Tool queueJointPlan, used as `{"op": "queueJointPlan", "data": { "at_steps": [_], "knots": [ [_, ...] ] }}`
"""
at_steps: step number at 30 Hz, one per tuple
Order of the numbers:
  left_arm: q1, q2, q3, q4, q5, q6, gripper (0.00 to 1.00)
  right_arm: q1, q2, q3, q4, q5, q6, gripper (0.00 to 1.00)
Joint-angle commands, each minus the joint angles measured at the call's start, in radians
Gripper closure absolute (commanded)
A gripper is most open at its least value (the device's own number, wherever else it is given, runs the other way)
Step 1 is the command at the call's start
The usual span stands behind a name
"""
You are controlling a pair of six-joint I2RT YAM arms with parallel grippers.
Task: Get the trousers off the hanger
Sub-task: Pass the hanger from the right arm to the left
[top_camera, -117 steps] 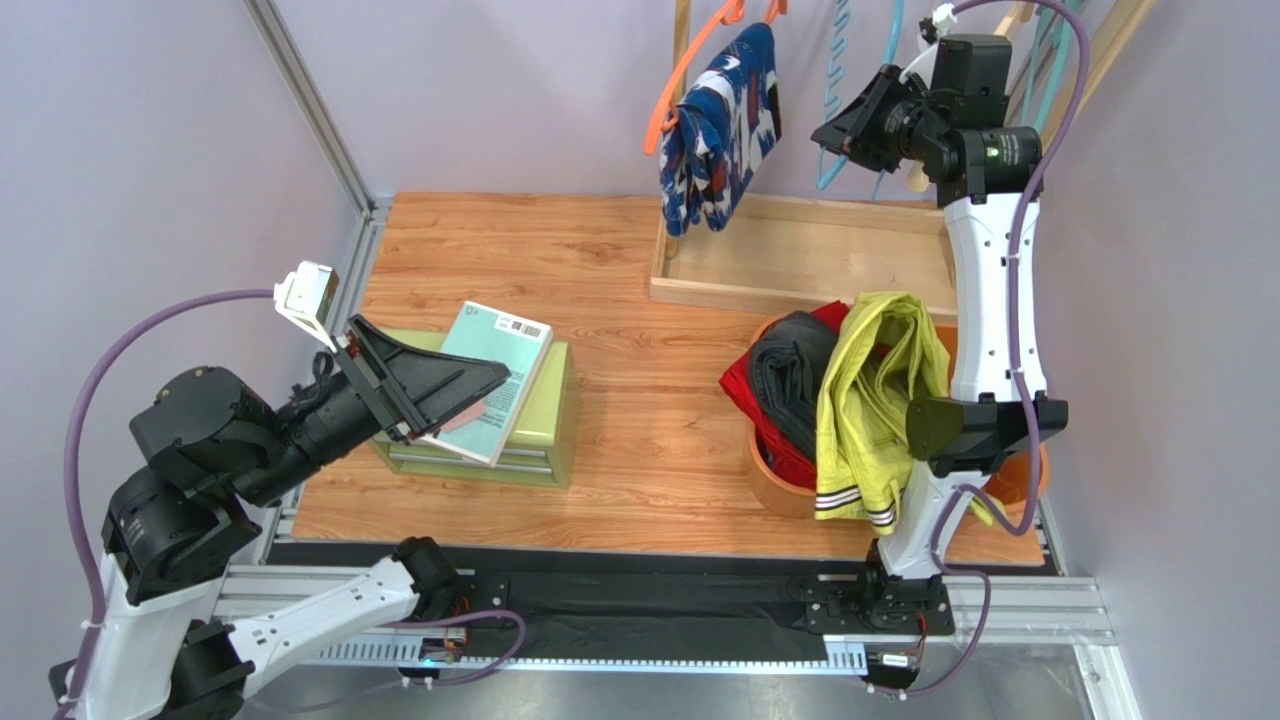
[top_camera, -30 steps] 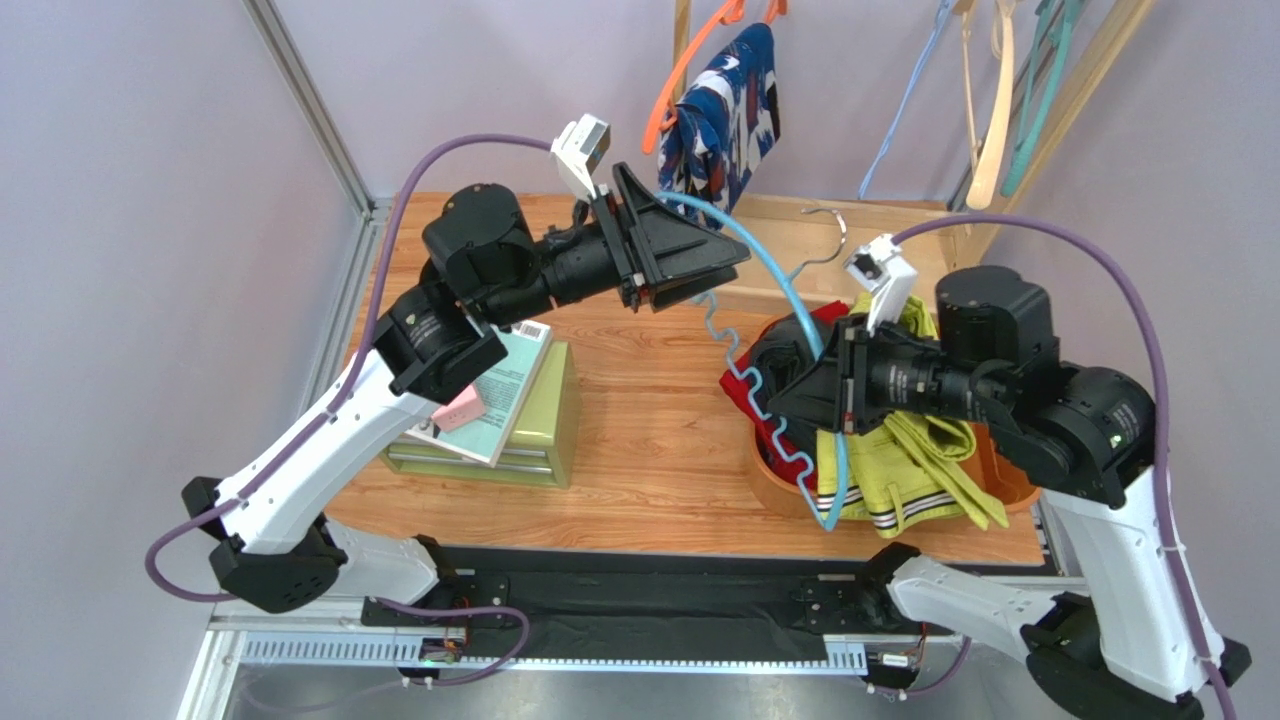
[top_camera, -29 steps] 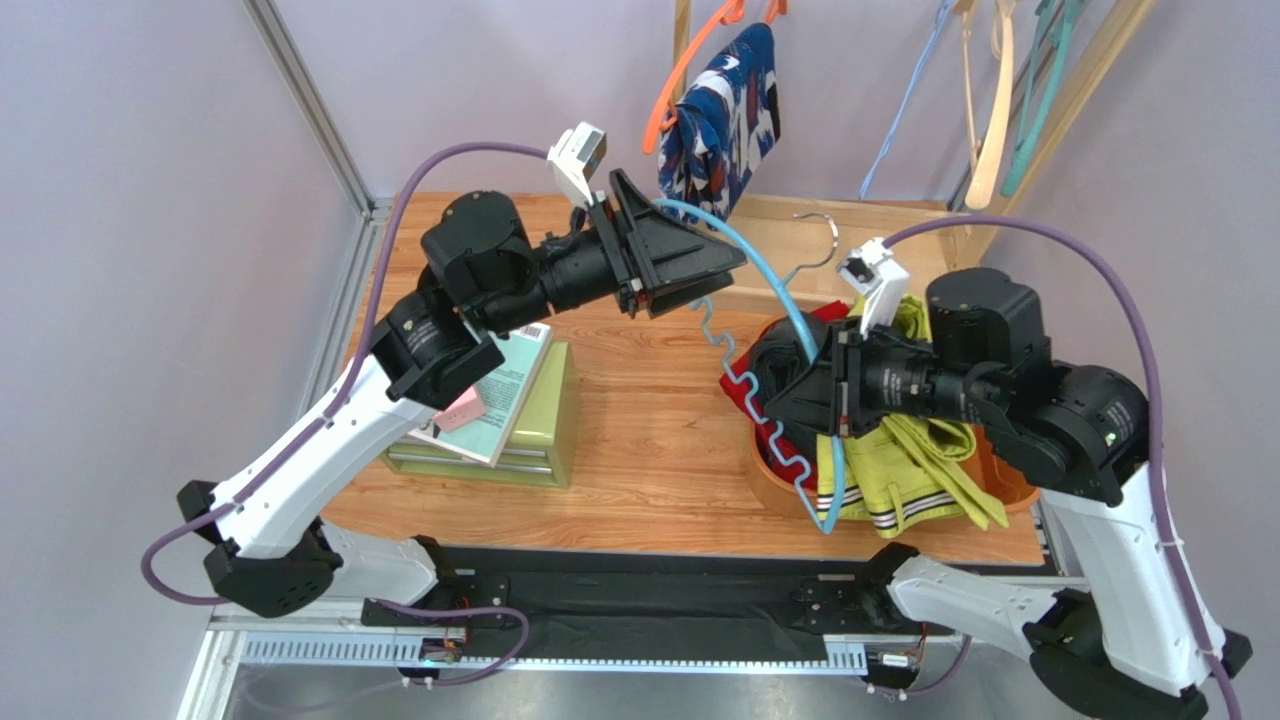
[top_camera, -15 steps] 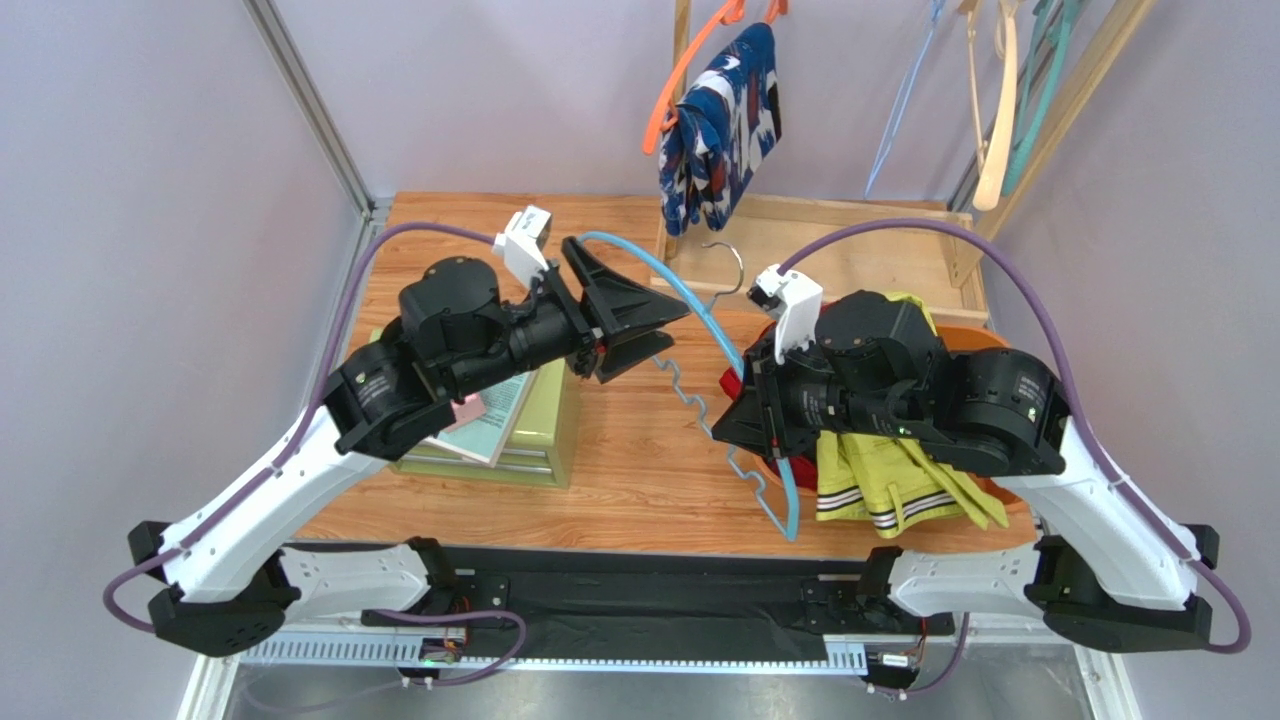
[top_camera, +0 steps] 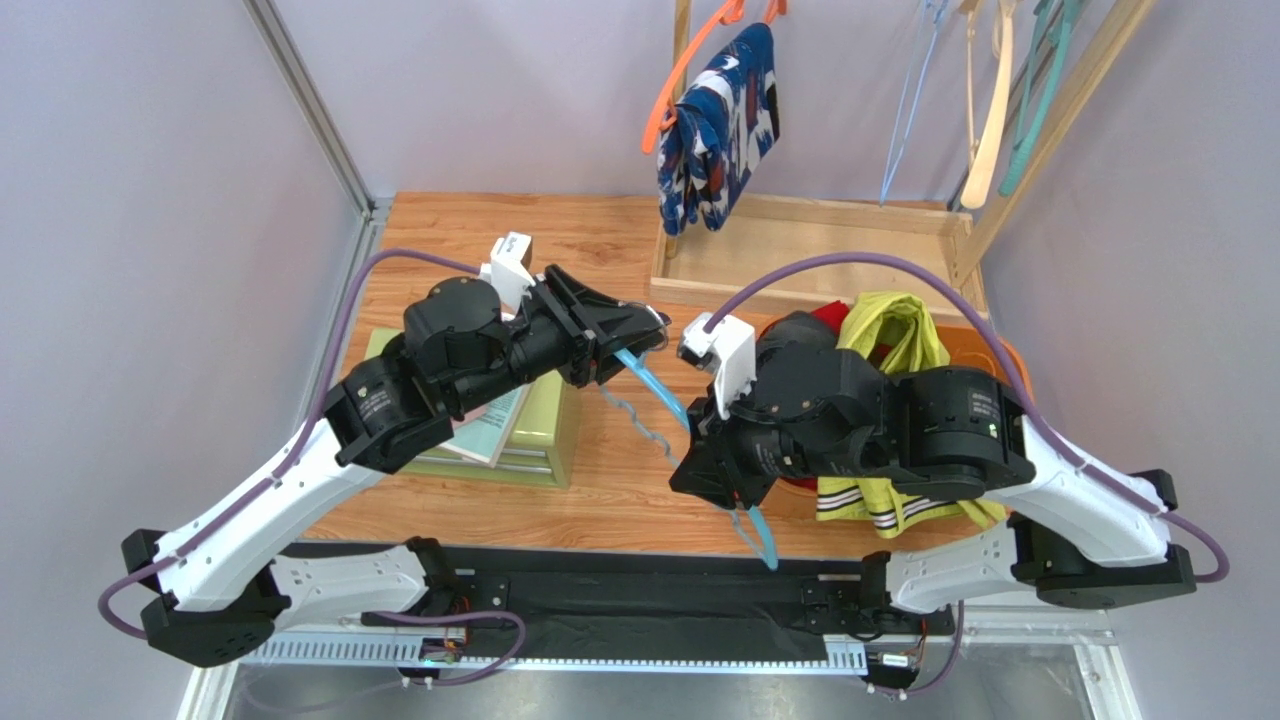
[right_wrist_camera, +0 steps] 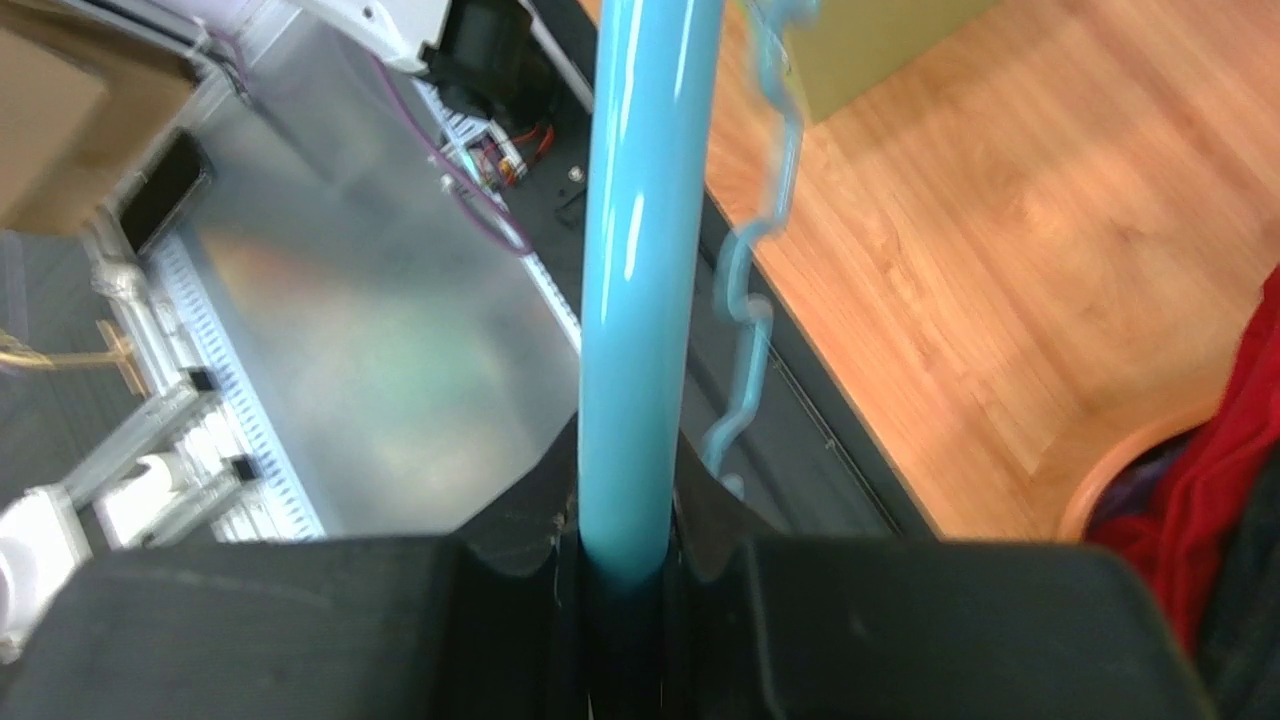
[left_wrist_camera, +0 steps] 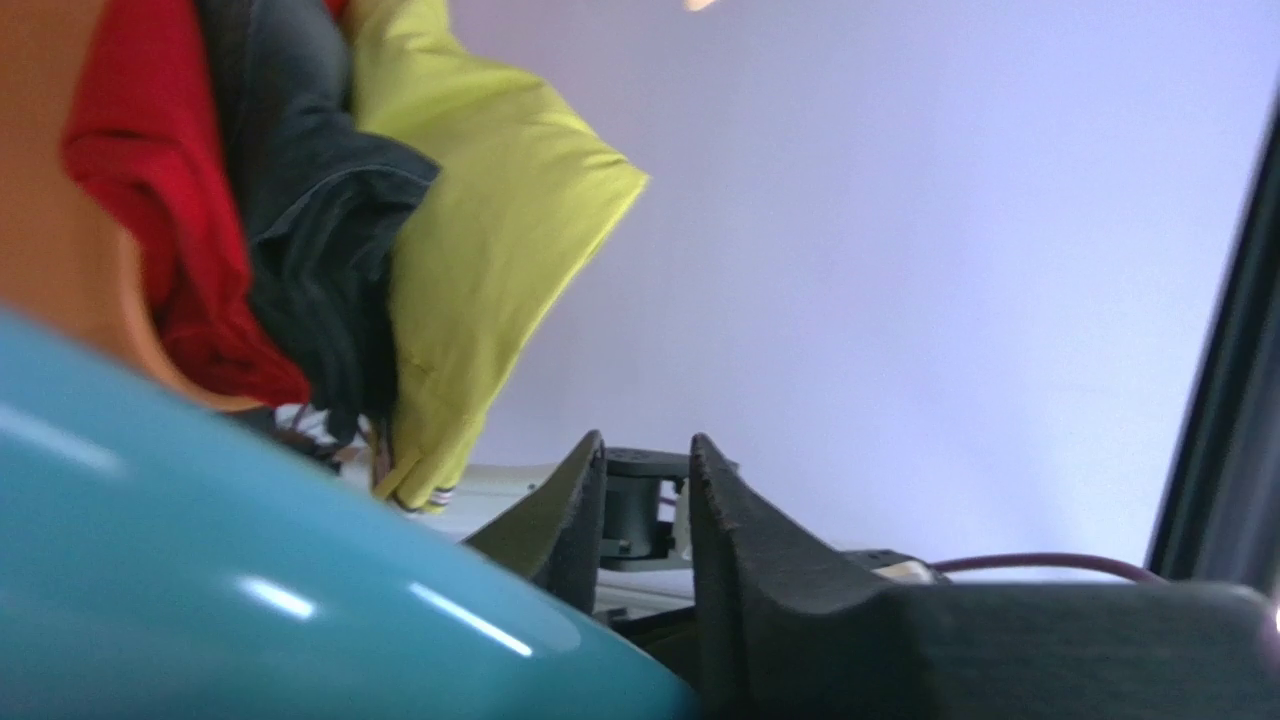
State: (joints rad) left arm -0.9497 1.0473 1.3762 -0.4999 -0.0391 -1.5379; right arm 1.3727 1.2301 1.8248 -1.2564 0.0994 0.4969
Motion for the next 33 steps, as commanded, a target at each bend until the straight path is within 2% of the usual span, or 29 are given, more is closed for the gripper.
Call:
{"op": "queueJointPlan", "data": {
  "at_steps": [1, 2, 4, 8, 13, 15, 18, 22, 28, 33],
  "knots": [
    [-0.003, -0.050, -0.042, 0.040, -0.019, -0.004, 0.81, 0.052, -0.015, 0.048, 0.083, 0.080, -0.026, 1.00],
    [-0.003, -0.058, -0.049, 0.040, -0.018, -0.014, 0.93, 0.052, -0.018, 0.044, 0.080, 0.086, -0.021, 1.00],
    [-0.003, -0.088, -0.065, 0.038, -0.025, -0.024, 1.00, 0.057, -0.026, 0.027, 0.081, 0.105, -0.014, 1.00],
    [-0.003, -0.144, -0.060, 0.012, -0.068, -0.042, 1.00, 0.058, -0.070, -0.030, 0.120, 0.138, 0.002, 0.99],
    [-0.003, -0.199, -0.034, -0.020, -0.148, -0.096, 1.00, 0.058, -0.142, -0.105, 0.156, 0.195, 0.012, 0.72],
    [-0.003, -0.217, -0.035, -0.029, -0.160, -0.138, 1.00, 0.058, -0.200, -0.181, 0.192, 0.195, 0.012, 0.55],
    [-0.003, -0.233, -0.040, -0.026, -0.168, -0.182, 1.00, 0.058, -0.273, -0.286, 0.264, 0.160, -0.013, 0.36],
    [-0.003, -0.240, -0.032, -0.023, -0.185, -0.223, 1.00, 0.057, -0.385, -0.456, 0.341, 0.123, -0.037, 0.29],
    [-0.003, -0.242, -0.016, -0.014, -0.173, -0.245, 1.00, 0.058, -0.431, -0.533, 0.428, 0.126, -0.049, 0.29],
    [-0.003, -0.245, -0.003, -0.015, -0.199, -0.238, 1.00, 0.058, -0.405, -0.561, 0.541, 0.004, -0.073, 0.23]
  ]
}}
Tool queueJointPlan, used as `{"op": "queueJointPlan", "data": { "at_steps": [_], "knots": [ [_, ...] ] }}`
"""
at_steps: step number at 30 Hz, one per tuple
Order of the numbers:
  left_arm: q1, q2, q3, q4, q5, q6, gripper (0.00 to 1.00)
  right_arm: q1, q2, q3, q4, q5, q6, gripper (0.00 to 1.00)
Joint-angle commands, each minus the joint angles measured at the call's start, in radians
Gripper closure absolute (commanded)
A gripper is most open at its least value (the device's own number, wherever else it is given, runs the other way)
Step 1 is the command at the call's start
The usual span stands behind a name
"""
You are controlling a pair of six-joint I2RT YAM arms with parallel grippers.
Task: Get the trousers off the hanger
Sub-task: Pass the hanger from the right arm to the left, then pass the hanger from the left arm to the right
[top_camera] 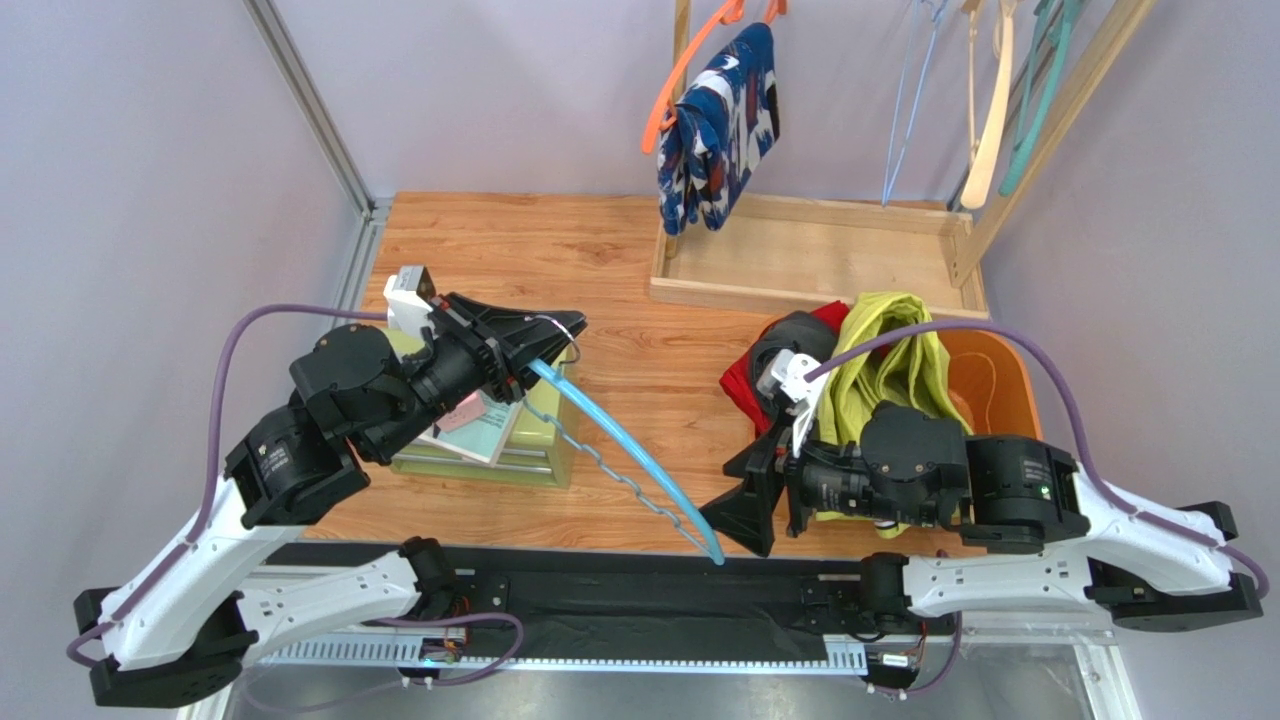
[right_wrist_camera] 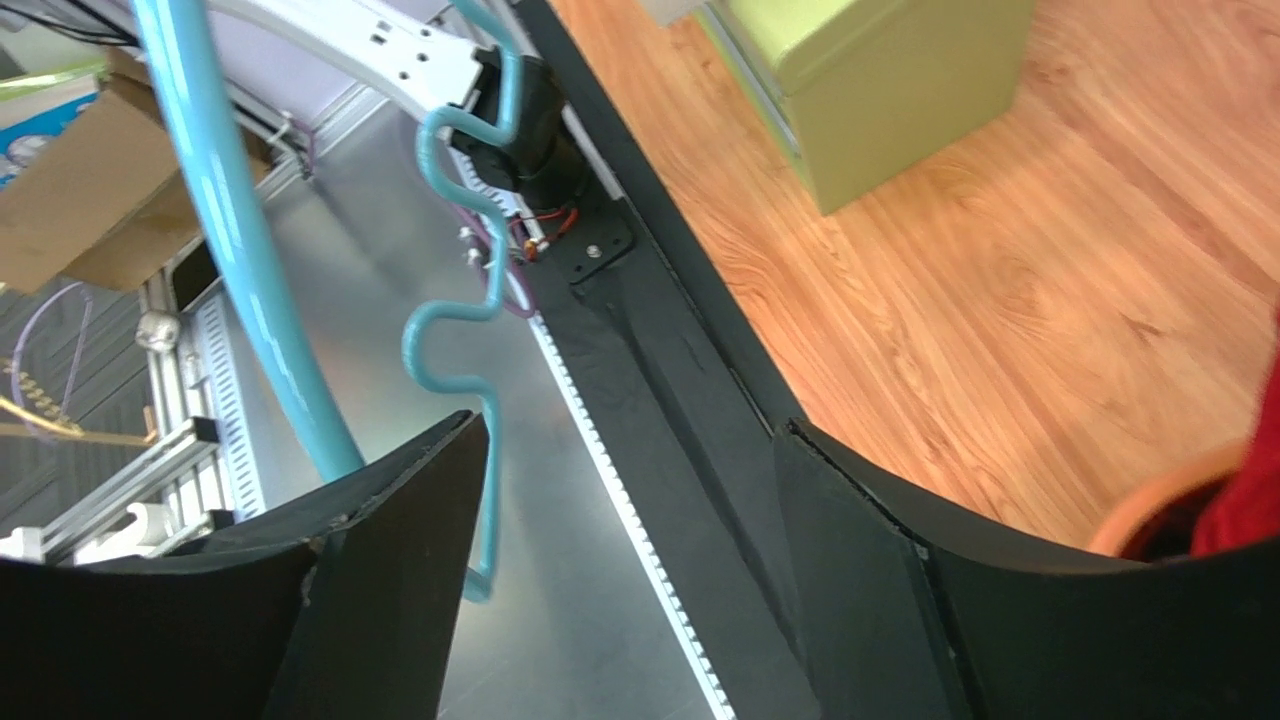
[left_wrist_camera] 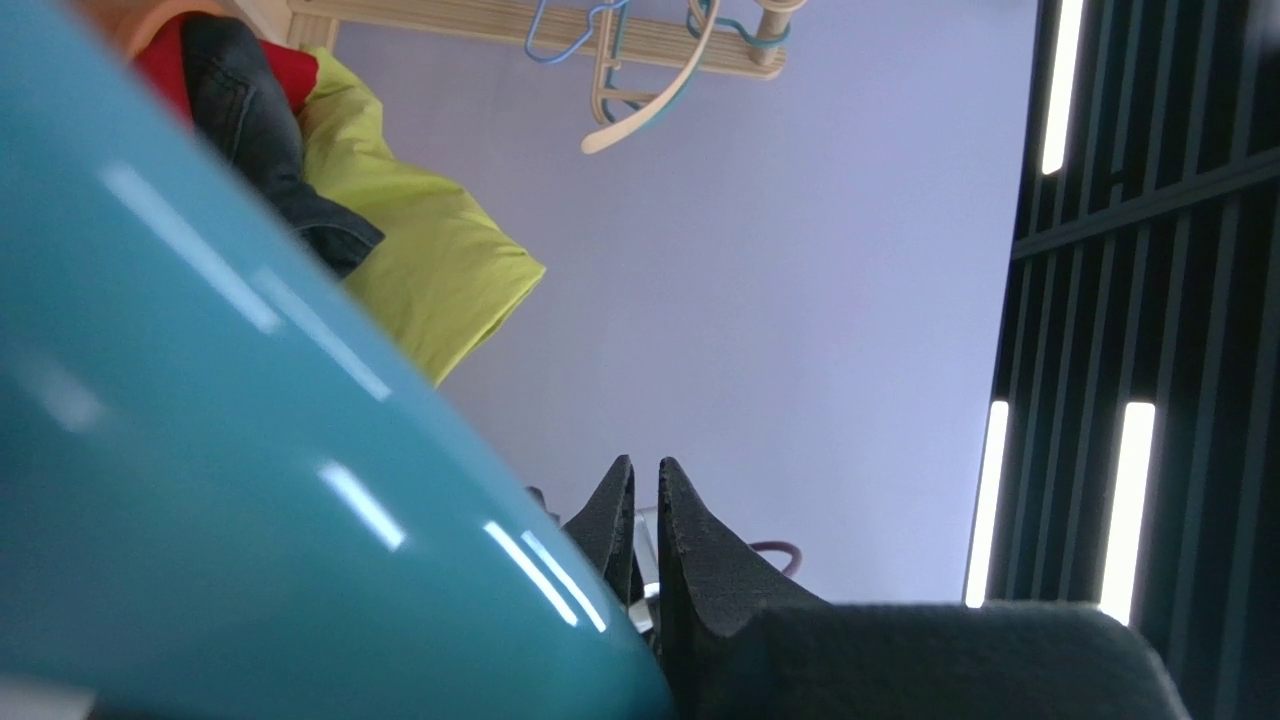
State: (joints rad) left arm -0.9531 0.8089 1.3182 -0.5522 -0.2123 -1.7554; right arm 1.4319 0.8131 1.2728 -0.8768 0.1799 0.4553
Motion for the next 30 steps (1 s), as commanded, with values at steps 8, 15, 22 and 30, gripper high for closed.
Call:
{"op": "queueJointPlan", "data": {
  "at_steps": [8, 15, 22, 30],
  "knots": [
    [0.001, -0.031, 0.064, 0.006, -0.016, 0.000, 1.00, 0.015, -0.058, 0.063, 0.038, 0.158, -0.007, 0.13],
    [0.001, -0.040, 0.070, -0.015, -0.082, 0.004, 1.00, 0.013, -0.020, 0.059, 0.125, -0.113, -0.063, 0.06],
    [0.001, -0.037, 0.092, -0.012, -0.084, 0.010, 1.00, 0.013, 0.089, 0.007, 0.248, -0.134, -0.049, 0.08],
    [0.001, -0.033, 0.101, -0.011, -0.078, 0.005, 1.00, 0.015, 0.153, -0.001, 0.302, -0.065, -0.004, 0.50]
  ]
}}
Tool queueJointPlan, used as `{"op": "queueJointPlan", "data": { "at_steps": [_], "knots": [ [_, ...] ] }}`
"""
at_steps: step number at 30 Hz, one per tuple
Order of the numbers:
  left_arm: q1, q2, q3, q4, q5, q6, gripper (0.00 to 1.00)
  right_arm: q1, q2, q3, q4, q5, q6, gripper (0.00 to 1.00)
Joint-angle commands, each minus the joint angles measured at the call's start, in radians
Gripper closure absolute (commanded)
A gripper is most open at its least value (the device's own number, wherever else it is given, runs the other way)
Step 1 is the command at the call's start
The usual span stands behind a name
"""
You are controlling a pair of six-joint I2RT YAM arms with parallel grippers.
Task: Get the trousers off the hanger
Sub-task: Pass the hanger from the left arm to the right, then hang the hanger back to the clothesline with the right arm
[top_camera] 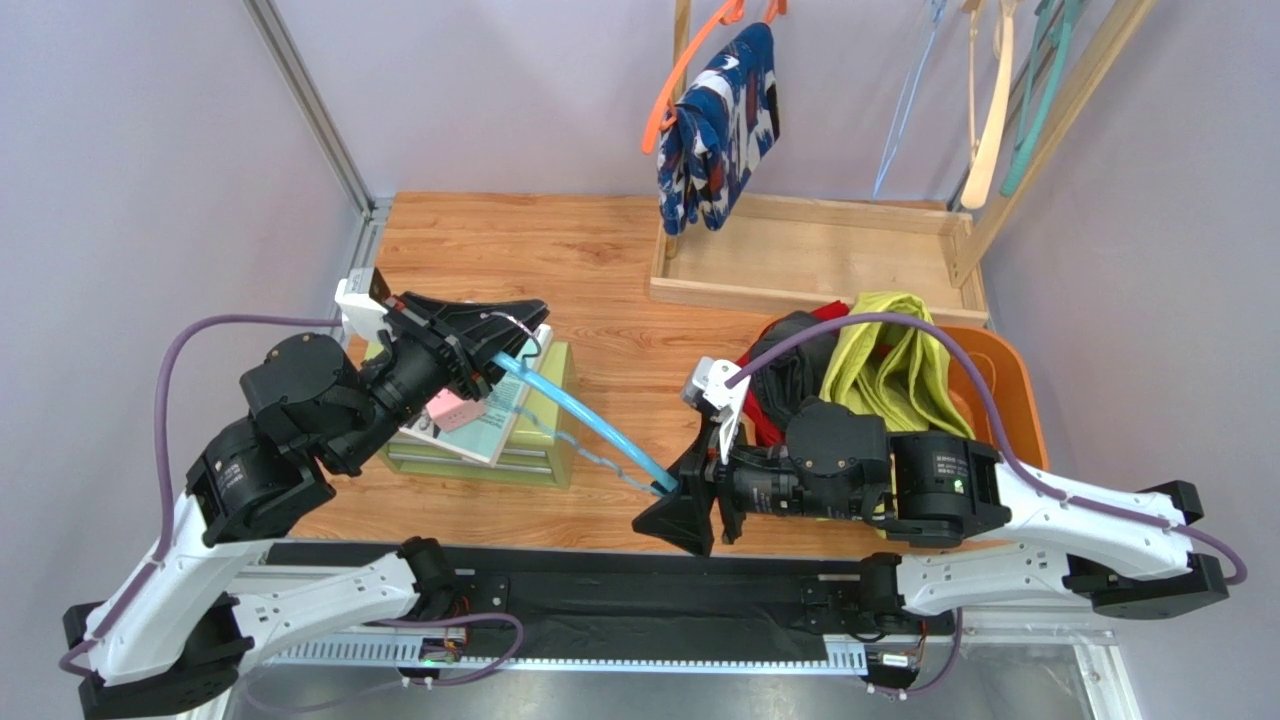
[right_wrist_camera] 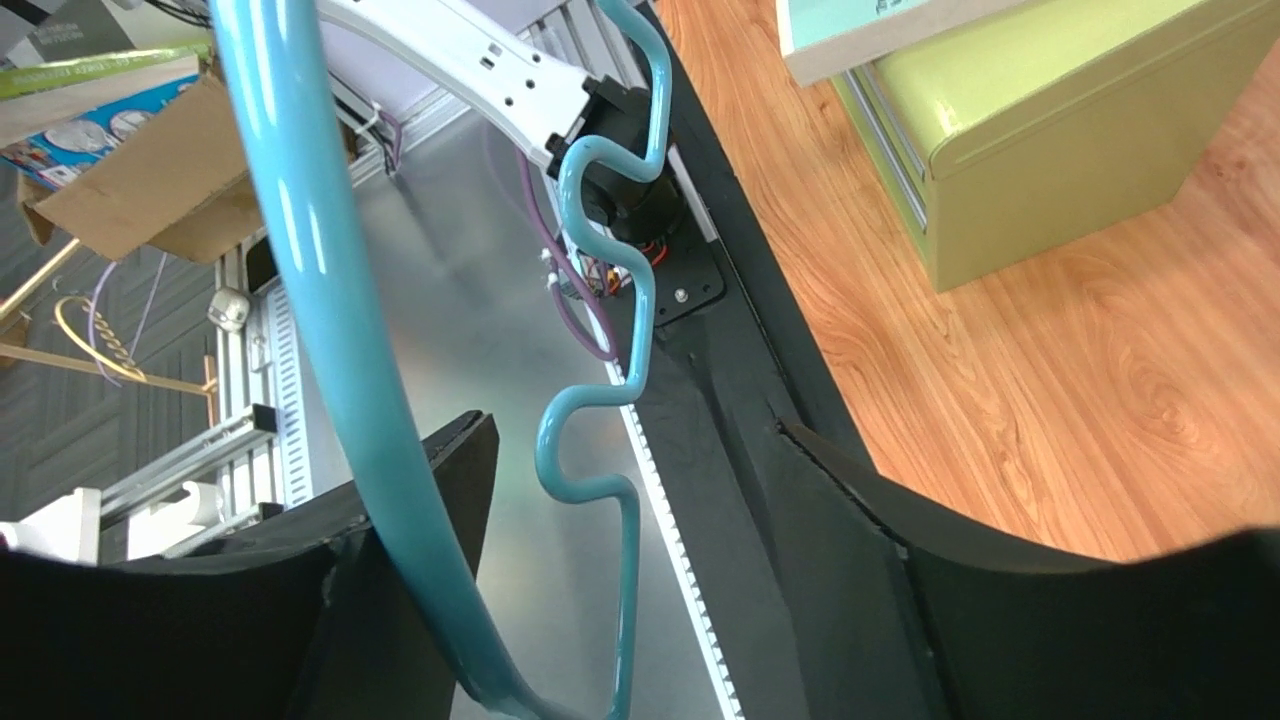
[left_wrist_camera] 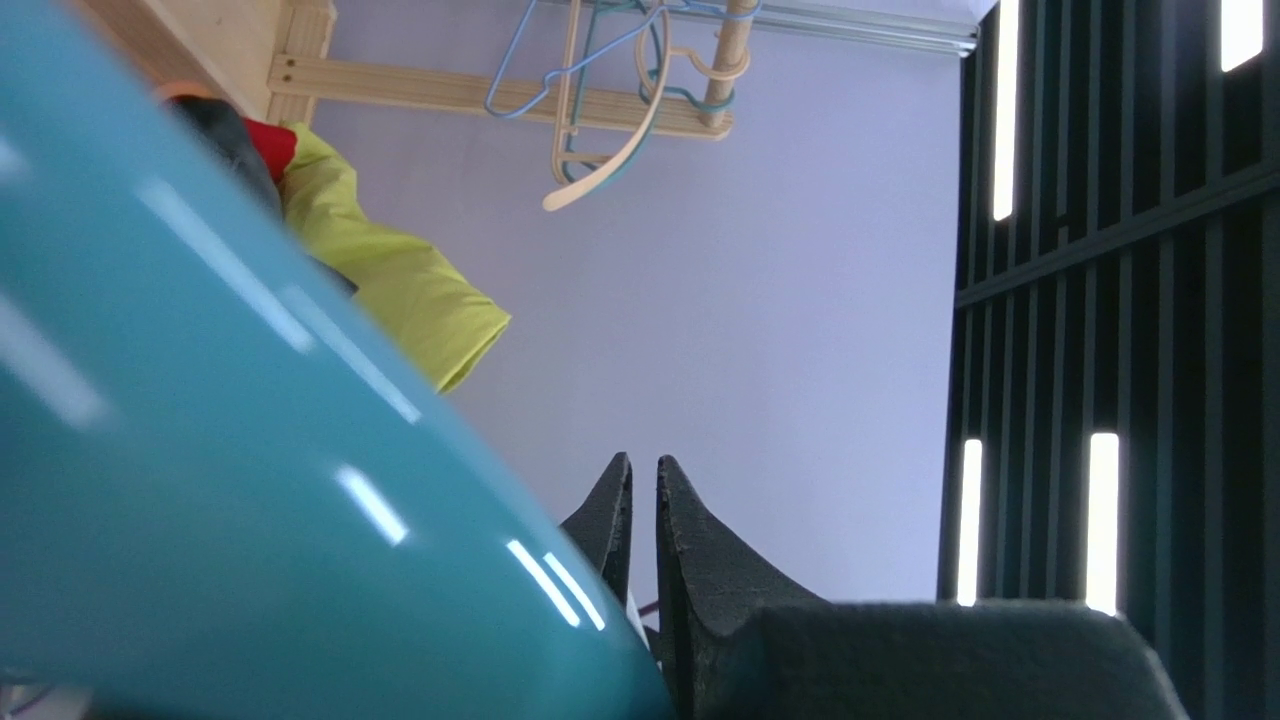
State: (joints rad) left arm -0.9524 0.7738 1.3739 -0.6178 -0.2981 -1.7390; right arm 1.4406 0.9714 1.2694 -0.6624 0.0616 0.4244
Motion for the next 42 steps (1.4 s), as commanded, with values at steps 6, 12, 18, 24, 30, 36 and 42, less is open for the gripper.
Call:
{"op": "queueJointPlan", "data": {
  "at_steps": [6, 12, 18, 24, 30, 36, 42],
  "knots": [
    [0.000, -0.001, 0.037, 0.069, 0.011, 0.082, 0.48, 0.006, -0.026, 0.073, -0.008, 0.180, 0.119, 1.00],
    [0.000, 0.021, 0.021, 0.197, 0.146, 0.255, 0.32, 0.006, -0.135, 0.125, -0.187, 0.326, 0.178, 1.00],
    [0.000, 0.085, 0.137, 0.216, 0.247, 0.488, 0.32, 0.006, -0.160, 0.292, -0.469, 0.509, 0.330, 1.00],
    [0.000, 0.079, 0.189, 0.109, 0.208, 0.568, 0.33, 0.006, -0.085, 0.487, -0.842, 0.686, 0.510, 1.00],
    [0.000, 0.081, 0.218, 0.055, 0.195, 0.616, 0.33, 0.003, -0.059, 0.555, -0.951, 0.871, 0.557, 1.00],
    [0.000, 0.096, 0.240, 0.047, 0.227, 0.630, 0.34, -0.285, 0.062, 0.555, -0.792, 0.731, 0.293, 1.00],
    [0.000, 0.102, 0.238, 0.046, 0.278, 0.618, 0.35, -0.825, 0.157, 0.481, -0.478, 0.231, 0.015, 1.00]
  ]
}}
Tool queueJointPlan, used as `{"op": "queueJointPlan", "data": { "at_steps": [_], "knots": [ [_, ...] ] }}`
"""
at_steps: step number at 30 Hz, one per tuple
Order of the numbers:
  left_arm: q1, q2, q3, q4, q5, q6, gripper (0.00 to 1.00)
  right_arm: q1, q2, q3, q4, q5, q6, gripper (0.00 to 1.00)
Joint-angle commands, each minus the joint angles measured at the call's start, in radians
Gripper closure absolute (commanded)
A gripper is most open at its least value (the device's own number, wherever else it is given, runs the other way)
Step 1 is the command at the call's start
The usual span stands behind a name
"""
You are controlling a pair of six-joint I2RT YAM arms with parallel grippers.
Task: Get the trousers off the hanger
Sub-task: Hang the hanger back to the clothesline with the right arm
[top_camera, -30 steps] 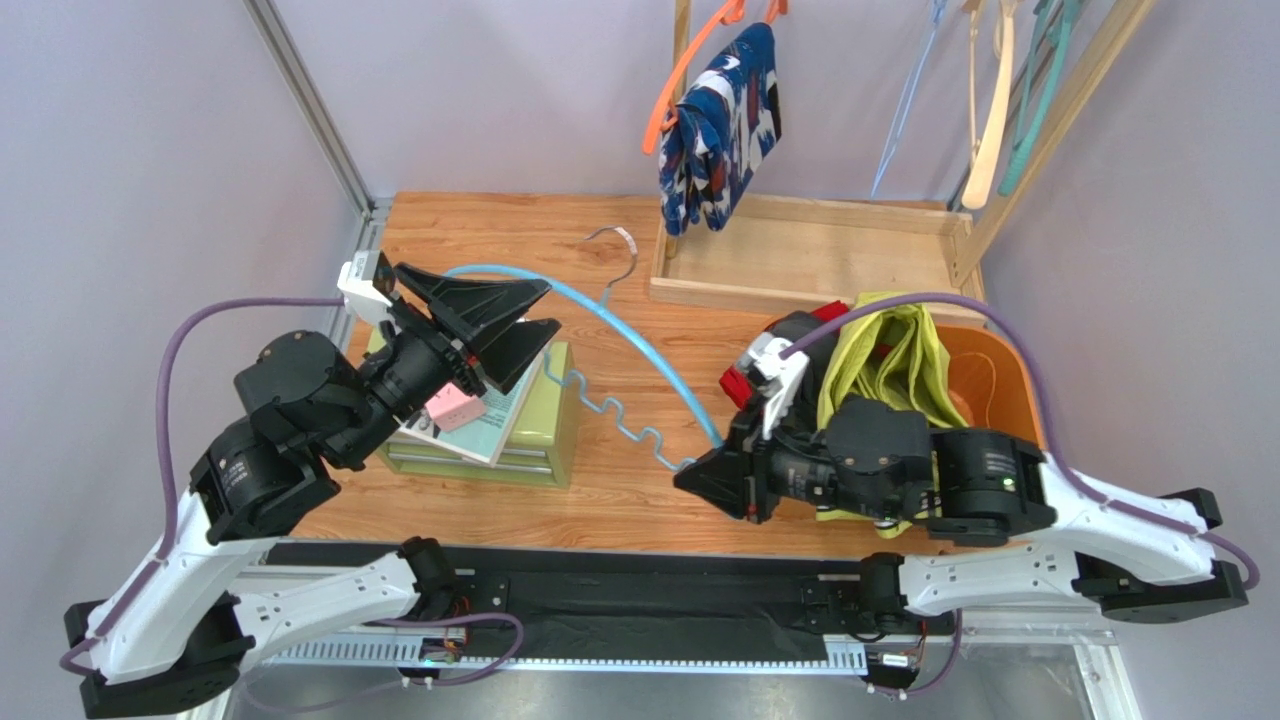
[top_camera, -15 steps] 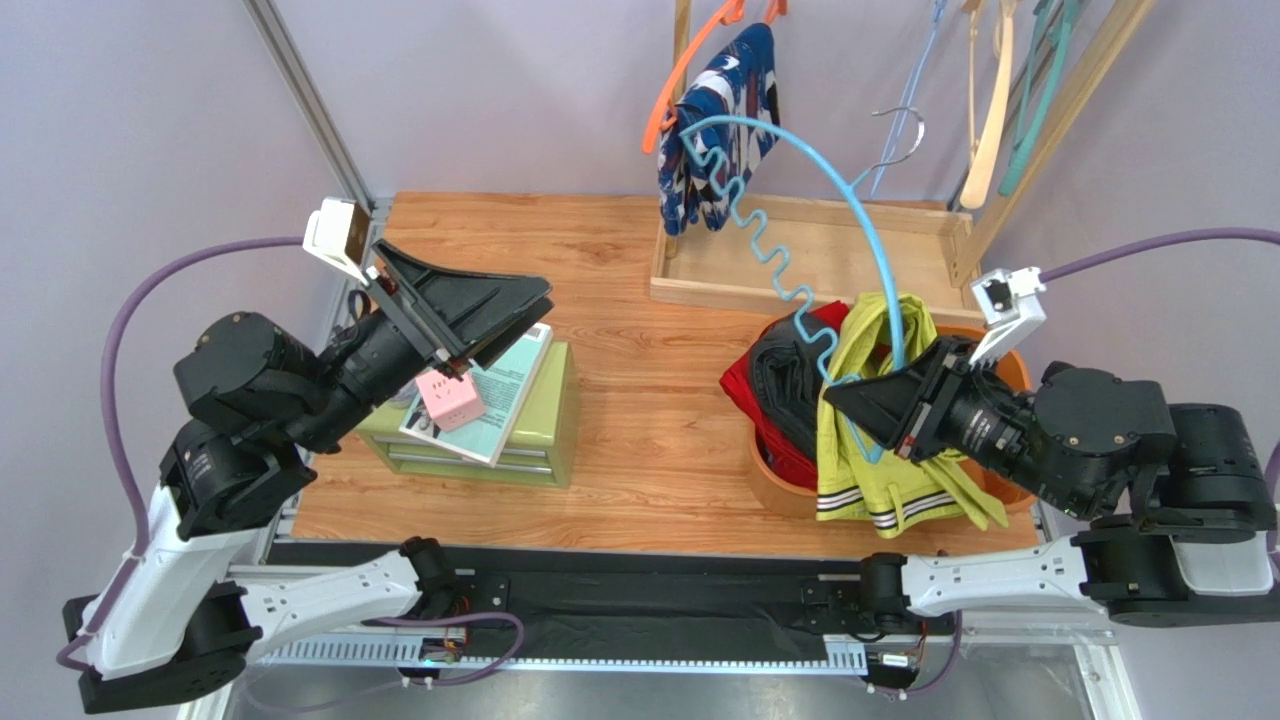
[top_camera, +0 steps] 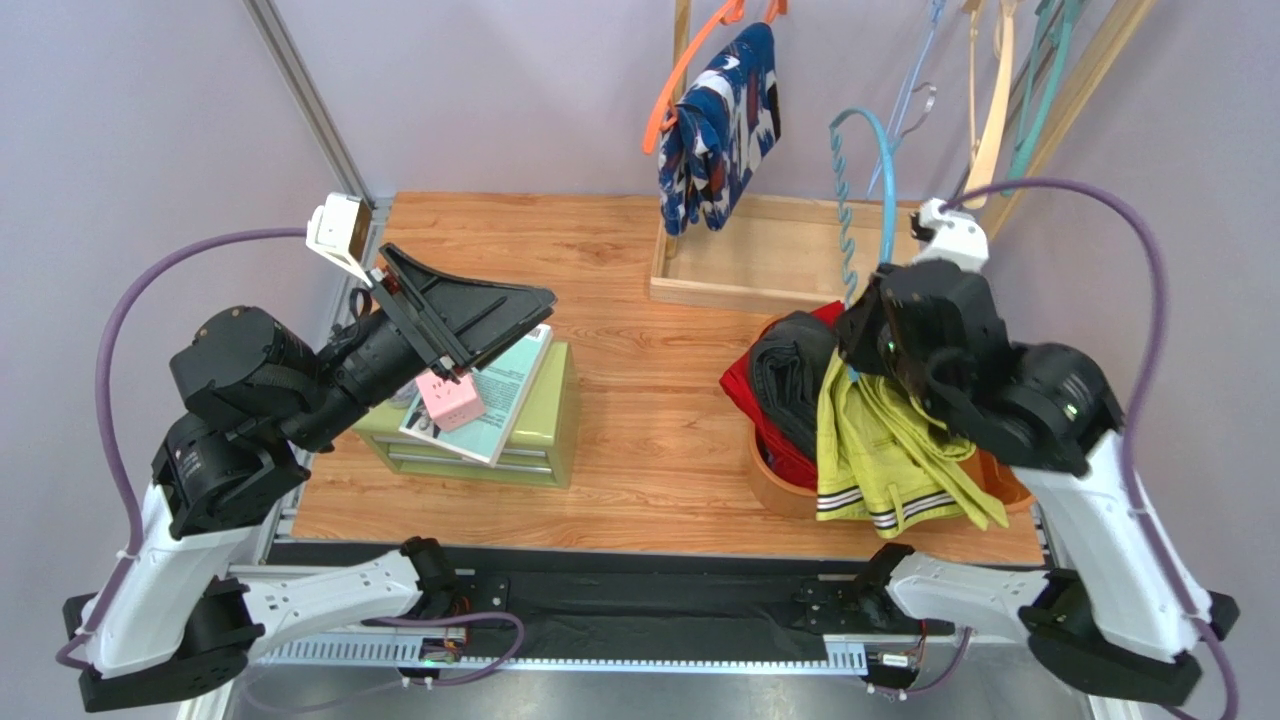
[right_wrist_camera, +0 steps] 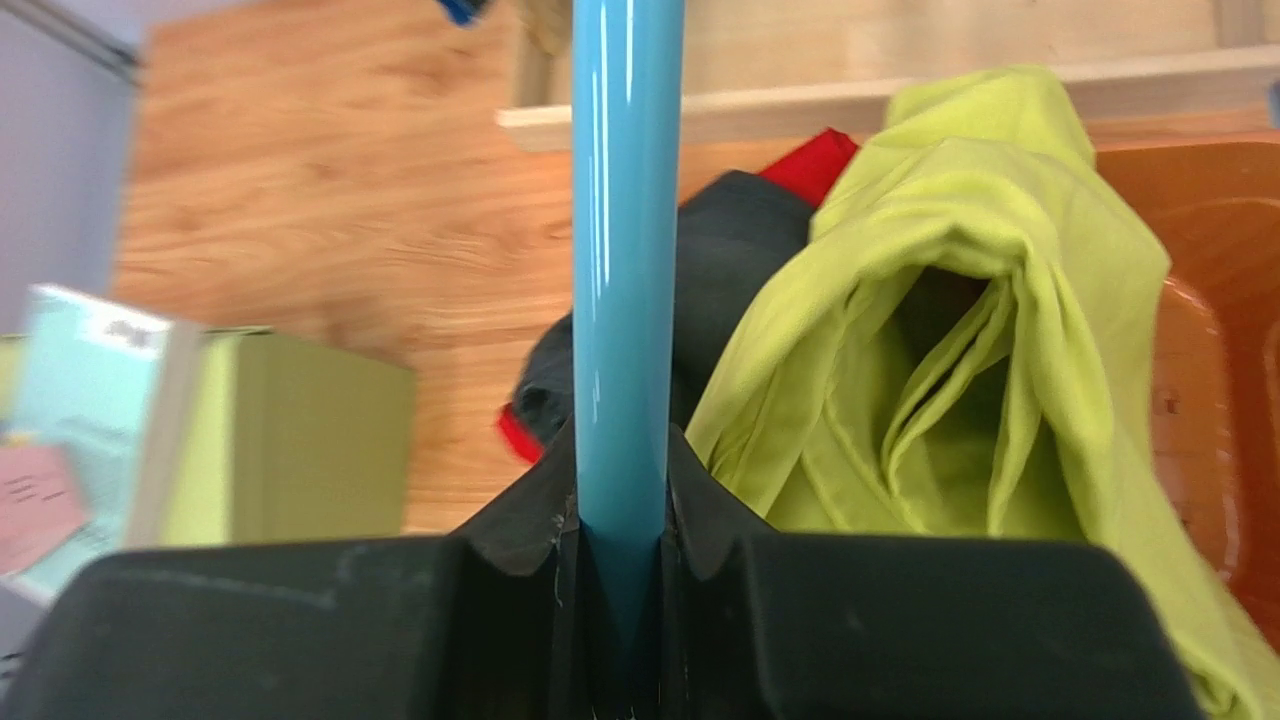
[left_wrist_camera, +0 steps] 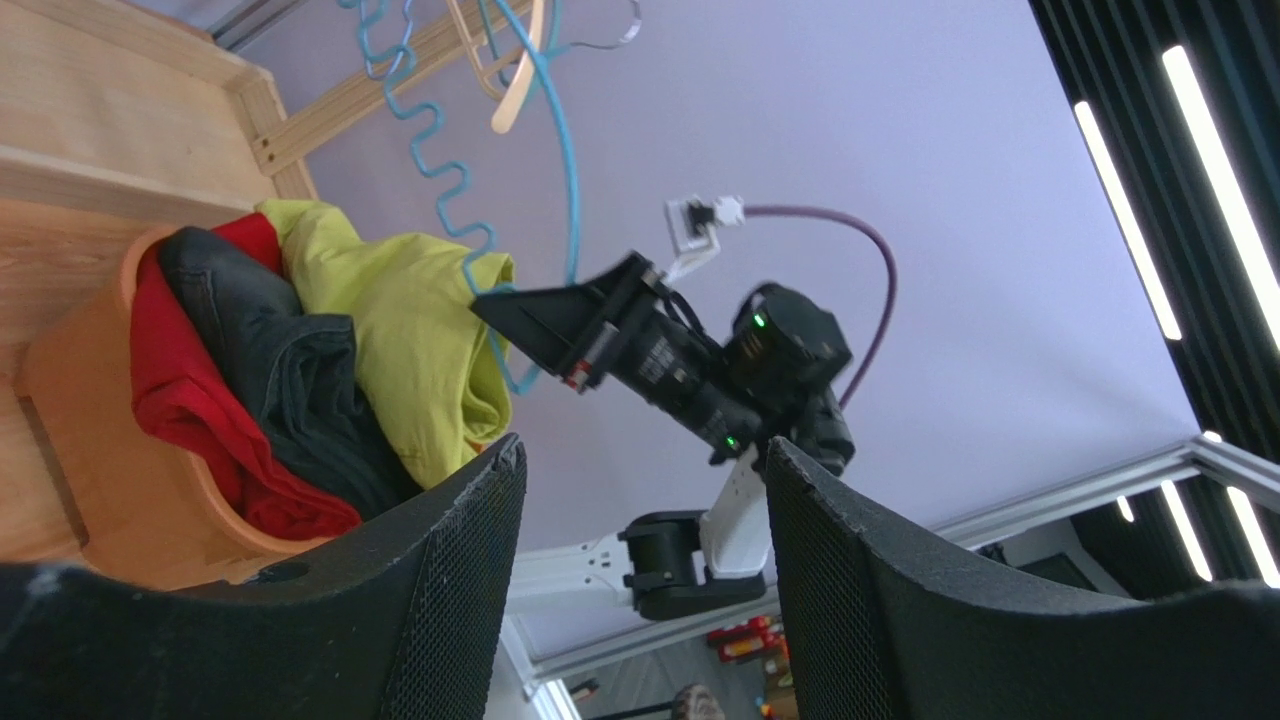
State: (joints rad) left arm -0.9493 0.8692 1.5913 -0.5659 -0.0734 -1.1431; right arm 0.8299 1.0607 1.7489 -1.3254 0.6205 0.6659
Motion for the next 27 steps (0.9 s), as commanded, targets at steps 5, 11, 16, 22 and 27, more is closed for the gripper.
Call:
{"op": "queueJointPlan", "data": {
  "at_steps": [5, 11, 16, 22, 27],
  "knots": [
    [-0.003, -0.030, -0.014, -0.009, 0.067, 0.011, 0.36, -0.464, 0.246, 0.217, 0.229, -0.586, -0.293, 1.00],
    [-0.003, -0.108, -0.096, 0.009, 0.067, -0.004, 0.36, -0.713, 0.545, 0.674, 0.069, -0.988, -0.312, 1.00],
    [-0.003, -0.121, -0.079, -0.032, 0.066, 0.039, 0.36, -0.755, 0.582, 0.712, 0.101, -1.047, -0.313, 1.00],
    [-0.003, -0.059, 0.008, -0.069, 0.162, 0.091, 0.36, -0.808, 0.596, 0.710, 0.195, -1.127, -0.307, 1.00],
    [-0.003, -0.047, 0.010, -0.057, 0.176, 0.089, 0.36, -0.899, 0.633, 0.736, 0.252, -1.228, -0.249, 1.00]
  ]
}}
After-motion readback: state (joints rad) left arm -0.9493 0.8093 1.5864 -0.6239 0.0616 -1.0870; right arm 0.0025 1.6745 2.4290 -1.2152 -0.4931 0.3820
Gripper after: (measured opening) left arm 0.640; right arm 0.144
